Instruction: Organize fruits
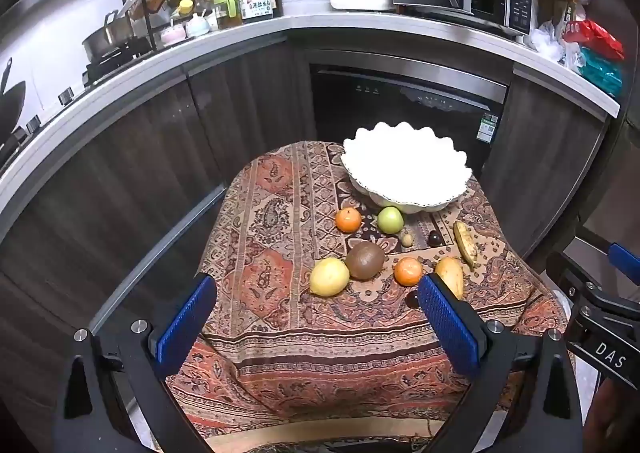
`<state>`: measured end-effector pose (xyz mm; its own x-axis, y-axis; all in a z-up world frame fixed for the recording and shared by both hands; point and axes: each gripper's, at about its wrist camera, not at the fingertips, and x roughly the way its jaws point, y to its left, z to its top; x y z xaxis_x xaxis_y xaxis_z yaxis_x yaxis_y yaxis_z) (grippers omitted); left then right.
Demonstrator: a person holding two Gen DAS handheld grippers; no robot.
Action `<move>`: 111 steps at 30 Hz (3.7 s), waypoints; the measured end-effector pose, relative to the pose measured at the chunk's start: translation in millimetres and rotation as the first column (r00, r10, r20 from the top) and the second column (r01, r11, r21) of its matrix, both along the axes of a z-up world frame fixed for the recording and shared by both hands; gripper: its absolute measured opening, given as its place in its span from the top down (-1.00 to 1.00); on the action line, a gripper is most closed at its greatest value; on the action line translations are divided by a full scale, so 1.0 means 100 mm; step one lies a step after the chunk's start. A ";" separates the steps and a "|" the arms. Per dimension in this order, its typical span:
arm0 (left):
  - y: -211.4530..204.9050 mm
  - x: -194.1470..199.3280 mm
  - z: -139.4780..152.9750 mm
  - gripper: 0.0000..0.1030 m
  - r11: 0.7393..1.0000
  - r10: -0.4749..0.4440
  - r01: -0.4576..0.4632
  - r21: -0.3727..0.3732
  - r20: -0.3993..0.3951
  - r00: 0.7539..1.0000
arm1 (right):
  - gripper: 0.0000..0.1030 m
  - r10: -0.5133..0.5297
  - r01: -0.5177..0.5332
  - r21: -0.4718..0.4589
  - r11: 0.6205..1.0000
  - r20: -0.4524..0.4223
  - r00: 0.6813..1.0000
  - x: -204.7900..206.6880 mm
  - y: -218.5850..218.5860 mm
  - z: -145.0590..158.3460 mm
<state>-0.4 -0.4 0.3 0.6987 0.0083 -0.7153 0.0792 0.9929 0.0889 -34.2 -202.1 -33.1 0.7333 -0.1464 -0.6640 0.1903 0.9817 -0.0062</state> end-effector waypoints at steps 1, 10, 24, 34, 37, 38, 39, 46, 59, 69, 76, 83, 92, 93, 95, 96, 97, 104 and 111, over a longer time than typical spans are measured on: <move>0.00 0.00 0.00 -0.99 1.000 0.002 -0.002 0.001 0.000 1.000 | -0.99 0.001 -0.001 0.004 1.000 -0.002 1.000 0.00 0.00 0.00; -0.03 -0.01 -0.04 -0.99 1.000 0.001 -0.001 -0.015 -0.009 1.000 | -0.99 0.000 0.000 -0.001 1.000 -0.003 1.000 0.01 0.02 0.00; -0.02 0.00 -0.08 -0.99 1.000 -0.006 0.005 -0.013 -0.024 1.000 | -0.99 -0.001 0.001 0.001 1.000 -0.003 1.000 0.00 -0.01 0.00; -0.02 0.01 -0.09 -0.99 1.000 -0.006 0.006 -0.011 -0.029 1.000 | -0.99 -0.002 0.002 0.002 1.000 -0.004 1.000 0.00 -0.01 0.00; -0.02 0.01 -0.09 -0.99 1.000 -0.006 0.006 -0.012 -0.029 1.000 | -0.99 -0.001 0.001 0.001 1.000 -0.004 1.000 0.00 -0.01 -0.01; -0.02 0.01 -0.10 -0.99 1.000 -0.006 0.006 -0.012 -0.029 1.000 | -0.99 -0.001 0.001 0.002 1.000 -0.004 1.000 0.00 -0.01 -0.01; -0.02 0.01 -0.09 -0.99 1.000 -0.006 0.006 -0.011 -0.029 1.000 | -0.99 -0.001 0.001 0.002 1.000 -0.004 1.000 0.00 -0.01 -0.01; -0.02 0.01 -0.09 -0.99 1.000 -0.006 0.005 -0.011 -0.029 1.000 | -0.99 -0.002 0.002 0.001 1.000 -0.004 1.000 0.00 -0.01 0.00; -0.01 0.02 -0.09 -0.99 1.000 -0.006 0.006 -0.014 -0.030 1.000 | -0.99 -0.002 0.002 0.004 1.000 -0.007 1.000 -0.01 -0.02 -0.01; 0.00 0.00 -0.09 -0.99 1.000 -0.004 0.003 -0.016 -0.026 1.000 | -0.99 -0.002 0.002 0.004 1.000 -0.008 1.000 -0.01 -0.01 -0.01; 0.00 0.00 -0.09 -0.99 1.000 -0.004 0.003 -0.016 -0.027 1.000 | -0.99 -0.002 0.003 0.004 1.000 -0.010 1.000 0.00 -0.03 -0.04; 0.00 0.00 -0.09 -0.99 1.000 -0.003 0.003 -0.016 -0.027 1.000 | -0.99 -0.002 0.002 0.004 1.000 -0.010 1.000 -0.01 -0.03 -0.05; 0.00 0.00 -0.09 -0.99 1.000 -0.003 0.003 -0.016 -0.028 1.000 | -0.99 -0.003 0.003 0.004 1.000 -0.010 1.000 -0.01 -0.02 -0.03; 0.00 0.00 -0.09 -0.99 1.000 -0.003 0.002 -0.015 -0.027 1.000 | -0.99 -0.002 0.002 0.005 1.000 -0.010 1.000 -0.01 -0.02 -0.04; 0.00 0.00 -0.09 -0.99 1.000 -0.003 0.003 -0.015 -0.027 1.000 | -0.99 -0.003 0.003 0.003 1.000 -0.009 1.000 -0.01 -0.02 -0.03; 0.00 0.00 -0.08 -0.99 1.000 -0.003 0.003 -0.015 -0.027 1.000 | -0.99 -0.002 0.002 0.004 1.000 -0.009 1.000 -0.01 -0.02 -0.04; 0.00 0.00 -0.09 -0.99 1.000 -0.003 0.003 -0.015 -0.027 1.000 | -0.99 -0.002 0.002 0.005 1.000 -0.010 1.000 -0.01 -0.02 -0.03; 0.00 0.00 -0.09 -0.99 1.000 -0.004 0.004 -0.015 -0.028 1.000 | -0.99 -0.003 0.003 0.005 1.000 -0.009 1.000 -0.01 -0.02 -0.03; 0.00 0.00 -0.09 -0.99 1.000 -0.003 0.003 -0.015 -0.027 1.000 | -0.99 -0.003 0.003 0.005 1.000 -0.009 1.000 -0.01 -0.02 -0.03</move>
<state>-0.1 -0.4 -8.4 0.6788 -0.0047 -0.7343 0.0845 0.9938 0.0718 -35.4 -203.9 -36.4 0.7266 -0.1450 -0.6715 0.1930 0.9812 -0.0031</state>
